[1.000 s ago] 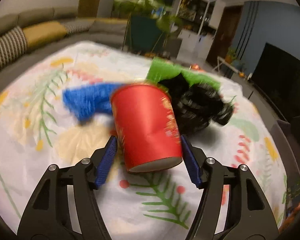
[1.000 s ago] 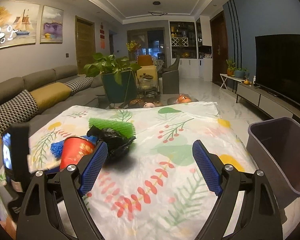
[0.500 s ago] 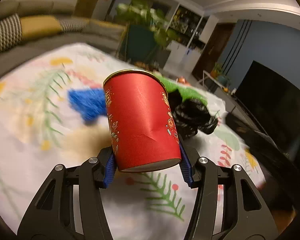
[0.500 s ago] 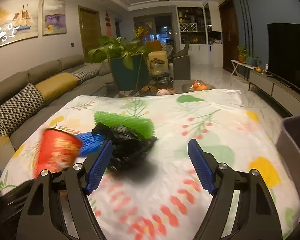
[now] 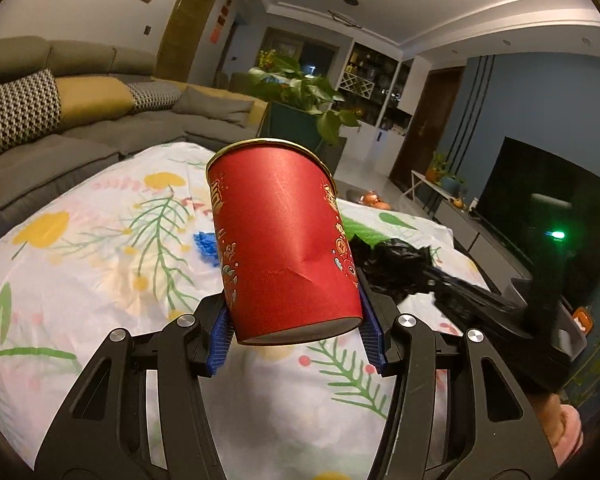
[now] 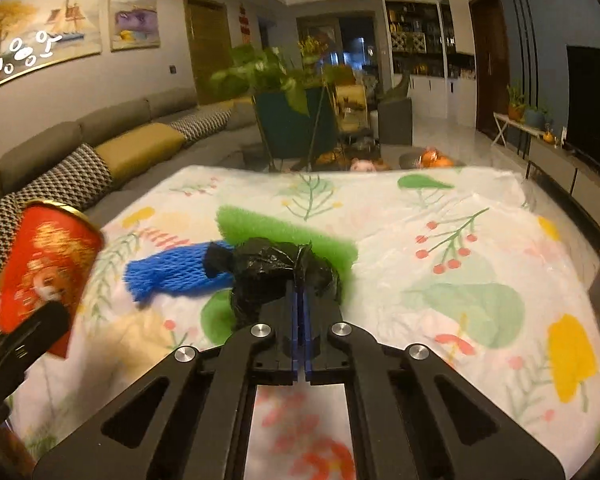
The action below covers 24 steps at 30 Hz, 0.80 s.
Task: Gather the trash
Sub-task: 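Close the right gripper on the black plastic bag while the left holds the cup, then carry the cup and black bag over the grey bin and open both grippers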
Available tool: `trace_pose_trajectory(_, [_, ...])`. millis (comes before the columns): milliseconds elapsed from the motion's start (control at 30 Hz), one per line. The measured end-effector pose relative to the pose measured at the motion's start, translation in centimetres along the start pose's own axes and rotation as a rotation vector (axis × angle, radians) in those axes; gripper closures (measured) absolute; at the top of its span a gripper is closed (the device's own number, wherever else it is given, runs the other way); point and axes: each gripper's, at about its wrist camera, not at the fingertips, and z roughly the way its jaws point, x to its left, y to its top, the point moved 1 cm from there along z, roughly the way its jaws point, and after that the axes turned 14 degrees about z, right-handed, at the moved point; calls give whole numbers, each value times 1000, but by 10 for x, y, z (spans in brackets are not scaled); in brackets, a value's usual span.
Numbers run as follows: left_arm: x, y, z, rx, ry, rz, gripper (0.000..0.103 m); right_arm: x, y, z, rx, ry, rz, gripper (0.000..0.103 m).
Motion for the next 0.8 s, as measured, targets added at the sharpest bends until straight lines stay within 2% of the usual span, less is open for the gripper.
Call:
trace_pose_trajectory(167, [-15, 5, -8, -15, -21, 18, 51, -8, 3, -52, -84, 19, 2, 100])
trace_pose_trajectory(433, [-62, 9, -23, -30, -84, 63, 51, -41, 12, -120, -185, -15, 26, 100])
trace_pose_trajectory(600, [-104, 15, -31, -43, -133, 112, 51, -68, 19, -153, -240, -46, 57, 100])
trace_pose_trajectory(800, [-164, 23, -30, -65, -227, 184, 51, -110, 26, -186, -309, -108, 102, 100])
